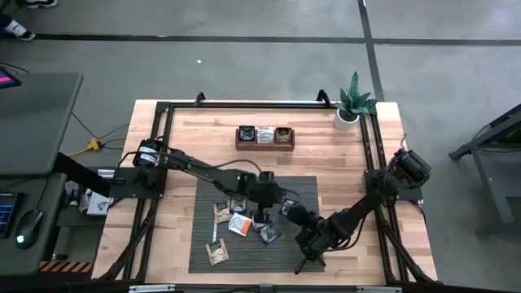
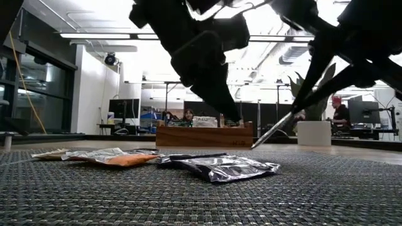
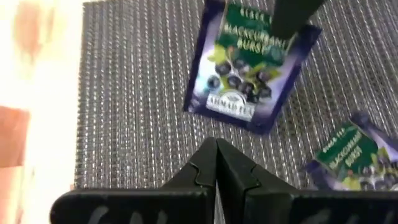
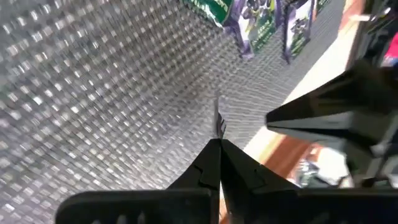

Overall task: Pick & Place Tea
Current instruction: Put the purple tea bag into the left compartment of the wooden organizer

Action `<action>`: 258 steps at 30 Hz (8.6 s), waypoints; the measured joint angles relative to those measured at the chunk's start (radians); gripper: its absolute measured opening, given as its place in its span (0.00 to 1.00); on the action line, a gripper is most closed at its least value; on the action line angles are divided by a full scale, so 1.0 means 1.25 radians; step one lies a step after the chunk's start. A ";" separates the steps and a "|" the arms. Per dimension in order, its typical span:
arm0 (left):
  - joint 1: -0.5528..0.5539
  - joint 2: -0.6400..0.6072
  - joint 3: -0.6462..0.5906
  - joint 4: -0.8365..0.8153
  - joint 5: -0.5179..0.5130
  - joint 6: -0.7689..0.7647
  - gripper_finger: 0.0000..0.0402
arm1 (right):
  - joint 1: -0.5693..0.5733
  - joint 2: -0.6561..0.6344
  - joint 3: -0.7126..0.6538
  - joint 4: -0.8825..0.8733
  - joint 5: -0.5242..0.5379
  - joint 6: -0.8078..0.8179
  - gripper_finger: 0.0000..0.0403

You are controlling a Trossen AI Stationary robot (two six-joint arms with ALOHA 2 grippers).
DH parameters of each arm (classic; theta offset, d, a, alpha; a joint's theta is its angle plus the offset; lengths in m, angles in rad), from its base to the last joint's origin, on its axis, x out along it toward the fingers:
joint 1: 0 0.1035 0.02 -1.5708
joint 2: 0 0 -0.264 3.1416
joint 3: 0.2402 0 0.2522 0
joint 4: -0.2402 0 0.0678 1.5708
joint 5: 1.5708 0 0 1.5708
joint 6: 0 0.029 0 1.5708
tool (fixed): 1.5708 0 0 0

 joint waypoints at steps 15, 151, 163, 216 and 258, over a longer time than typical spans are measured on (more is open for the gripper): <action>0.195 -0.120 0.001 -0.055 0.503 0.187 0.00 | 0.035 -0.001 0.006 -0.058 0.101 -0.310 0.00; 0.228 -0.059 0.000 0.086 0.741 0.134 0.00 | -0.032 0.000 0.005 0.357 0.263 -0.649 0.28; 0.235 -0.059 0.000 0.083 0.646 0.206 0.00 | -0.023 0.000 0.005 0.289 0.366 -0.248 0.51; 0.511 -0.254 -0.736 1.309 0.240 -0.094 0.00 | -0.036 0.000 -0.039 0.055 0.185 0.854 0.52; 0.590 -0.103 -0.678 1.230 0.141 -0.181 0.00 | -0.036 0.000 -0.039 0.094 0.198 0.815 0.51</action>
